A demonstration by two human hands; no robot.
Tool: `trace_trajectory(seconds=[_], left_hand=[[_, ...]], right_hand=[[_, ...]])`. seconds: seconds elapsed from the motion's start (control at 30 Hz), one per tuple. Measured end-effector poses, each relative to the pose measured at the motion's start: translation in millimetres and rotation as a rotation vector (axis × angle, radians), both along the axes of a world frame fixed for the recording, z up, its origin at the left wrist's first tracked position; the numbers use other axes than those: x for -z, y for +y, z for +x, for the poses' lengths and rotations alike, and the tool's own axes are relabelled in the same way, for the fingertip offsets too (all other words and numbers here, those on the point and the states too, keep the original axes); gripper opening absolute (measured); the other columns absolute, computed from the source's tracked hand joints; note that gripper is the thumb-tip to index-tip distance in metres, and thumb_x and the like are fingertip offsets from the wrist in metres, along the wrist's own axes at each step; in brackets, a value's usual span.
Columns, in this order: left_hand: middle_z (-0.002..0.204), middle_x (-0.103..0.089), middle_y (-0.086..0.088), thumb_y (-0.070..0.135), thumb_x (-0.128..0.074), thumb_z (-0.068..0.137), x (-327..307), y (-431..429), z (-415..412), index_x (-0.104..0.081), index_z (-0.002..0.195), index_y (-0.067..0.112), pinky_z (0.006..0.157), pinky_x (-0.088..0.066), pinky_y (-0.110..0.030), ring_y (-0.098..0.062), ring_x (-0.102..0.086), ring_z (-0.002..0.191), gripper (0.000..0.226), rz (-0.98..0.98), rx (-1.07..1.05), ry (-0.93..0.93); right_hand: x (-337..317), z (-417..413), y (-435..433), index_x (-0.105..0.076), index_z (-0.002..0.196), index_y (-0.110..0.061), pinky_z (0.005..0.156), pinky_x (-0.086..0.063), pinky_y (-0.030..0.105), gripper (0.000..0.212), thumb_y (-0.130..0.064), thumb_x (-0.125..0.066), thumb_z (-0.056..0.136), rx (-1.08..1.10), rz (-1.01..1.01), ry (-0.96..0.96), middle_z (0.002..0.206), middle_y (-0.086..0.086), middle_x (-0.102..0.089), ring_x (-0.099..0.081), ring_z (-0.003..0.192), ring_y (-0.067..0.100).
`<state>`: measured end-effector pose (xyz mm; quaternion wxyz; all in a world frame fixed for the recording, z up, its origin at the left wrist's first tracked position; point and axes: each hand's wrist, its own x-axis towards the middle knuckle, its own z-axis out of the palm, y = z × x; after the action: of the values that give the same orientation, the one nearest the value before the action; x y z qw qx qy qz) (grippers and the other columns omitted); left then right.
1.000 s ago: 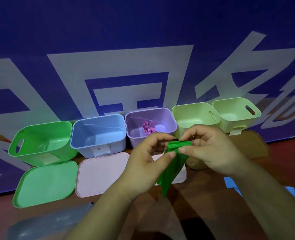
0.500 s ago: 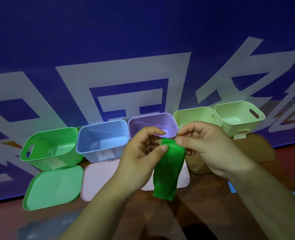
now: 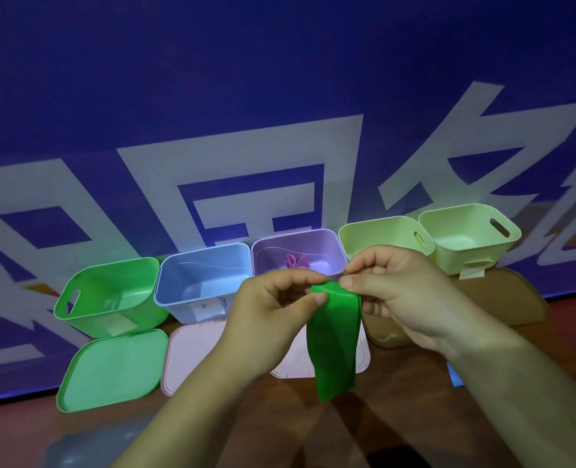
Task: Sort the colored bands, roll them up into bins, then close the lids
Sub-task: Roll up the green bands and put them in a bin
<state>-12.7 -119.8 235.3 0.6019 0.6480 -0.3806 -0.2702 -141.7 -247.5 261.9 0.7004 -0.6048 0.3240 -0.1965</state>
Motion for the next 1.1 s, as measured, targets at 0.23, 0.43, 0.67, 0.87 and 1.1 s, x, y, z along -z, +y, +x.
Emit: trace_trajectory(seconds=[0.23,0.43,0.67,0.87,1.1], left_hand=[[0.082,-0.077,-0.008,-0.005,-0.072,0.082,-10,-11,-11,-0.077,0.092,0.01,0.069,-0.054,-0.018,-0.013,-0.072,0.075,0.019,0.016,-0.025,0.207],[0.09,-0.078,-0.012,-0.002,-0.072,0.082,-10,-22,-19,-0.077,0.093,0.012,0.077,-0.057,-0.028,-0.023,-0.074,0.085,0.018,0.047,-0.057,0.28],[0.096,-0.075,-0.021,-0.004,-0.067,0.084,-11,-36,-30,-0.074,0.101,0.001,0.085,-0.059,-0.036,-0.033,-0.072,0.091,0.019,0.042,-0.052,0.435],[0.095,-0.076,-0.016,-0.002,-0.069,0.084,-16,-45,-38,-0.074,0.102,0.003,0.082,-0.06,-0.032,-0.032,-0.073,0.093,0.019,0.039,-0.048,0.331],[0.092,-0.076,-0.013,0.003,-0.07,0.086,-14,-52,-49,-0.076,0.099,0.009,0.09,-0.058,-0.048,-0.036,-0.071,0.093,0.015,0.026,-0.064,0.134]], right_hand=[[1,-19,-13,-0.074,0.078,-0.018,0.062,-0.052,0.02,0.013,-0.004,-0.077,0.078,-0.061,-0.324,-0.035,0.077,0.013,-0.073,-0.065,0.066,0.012],[5,-34,-25,-0.075,0.087,-0.03,0.07,-0.056,0.021,0.029,-0.006,-0.084,0.072,-0.137,-0.481,-0.004,0.078,-0.001,-0.074,-0.067,0.068,0.009],[8,-44,-37,-0.076,0.087,-0.03,0.077,-0.056,0.023,0.031,-0.005,-0.085,0.072,-0.129,-0.525,-0.073,0.091,-0.007,-0.074,-0.072,0.086,0.012],[10,-49,-47,-0.076,0.09,-0.032,0.08,-0.059,0.034,0.035,-0.002,-0.083,0.074,-0.099,-0.502,-0.134,0.09,0.0,-0.075,-0.072,0.084,0.018],[11,-54,-60,-0.076,0.083,-0.022,0.075,-0.06,0.031,0.026,0.002,-0.081,0.073,-0.092,-0.381,-0.154,0.083,0.004,-0.076,-0.073,0.076,0.02]])
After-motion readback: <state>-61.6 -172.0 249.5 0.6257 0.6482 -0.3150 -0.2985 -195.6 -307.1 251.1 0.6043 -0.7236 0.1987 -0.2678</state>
